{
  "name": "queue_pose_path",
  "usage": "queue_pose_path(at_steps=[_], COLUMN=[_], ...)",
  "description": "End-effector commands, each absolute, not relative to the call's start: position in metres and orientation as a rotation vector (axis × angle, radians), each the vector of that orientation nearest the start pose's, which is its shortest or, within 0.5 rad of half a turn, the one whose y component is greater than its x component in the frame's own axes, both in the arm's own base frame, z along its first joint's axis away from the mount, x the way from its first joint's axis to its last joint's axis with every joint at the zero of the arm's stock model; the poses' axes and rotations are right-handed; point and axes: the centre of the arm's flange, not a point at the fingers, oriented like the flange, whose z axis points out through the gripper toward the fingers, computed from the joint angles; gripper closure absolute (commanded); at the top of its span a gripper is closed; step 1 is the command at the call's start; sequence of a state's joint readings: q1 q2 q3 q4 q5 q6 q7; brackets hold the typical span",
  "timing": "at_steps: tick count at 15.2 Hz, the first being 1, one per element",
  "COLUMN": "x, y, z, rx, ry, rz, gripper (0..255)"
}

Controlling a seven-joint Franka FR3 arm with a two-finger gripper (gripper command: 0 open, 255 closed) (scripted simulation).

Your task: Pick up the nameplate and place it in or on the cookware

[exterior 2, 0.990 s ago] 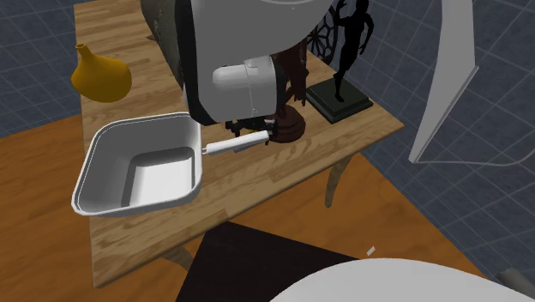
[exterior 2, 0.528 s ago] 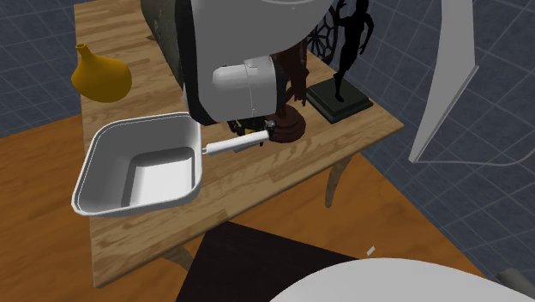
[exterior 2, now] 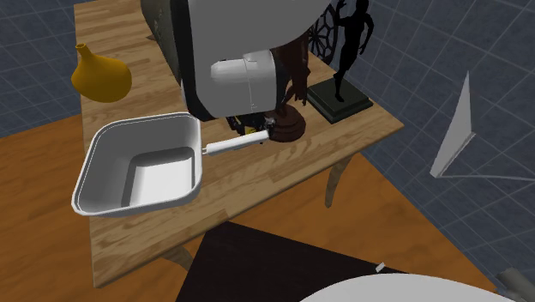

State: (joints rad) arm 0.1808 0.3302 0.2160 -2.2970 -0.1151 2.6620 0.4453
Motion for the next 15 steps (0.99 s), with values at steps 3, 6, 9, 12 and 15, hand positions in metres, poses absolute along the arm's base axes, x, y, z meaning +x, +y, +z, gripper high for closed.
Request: queue_pose_path(at_steps=[3, 6, 9, 12, 15], x=[0.490, 0.490, 0.490, 0.490, 0.490], y=[0.212, 0.212, 0.212, 0.212, 0.212], z=[0.233, 0.249, 0.264, 0.280, 0.296], rx=[-3.109, -3.109, -3.109, -3.109, -3.109], ry=[-0.062, -0.062, -0.062, -0.062, -0.062], rz=[-0.056, -0.056, -0.056, -0.056, -0.056], gripper=[255, 255, 255, 255, 255])
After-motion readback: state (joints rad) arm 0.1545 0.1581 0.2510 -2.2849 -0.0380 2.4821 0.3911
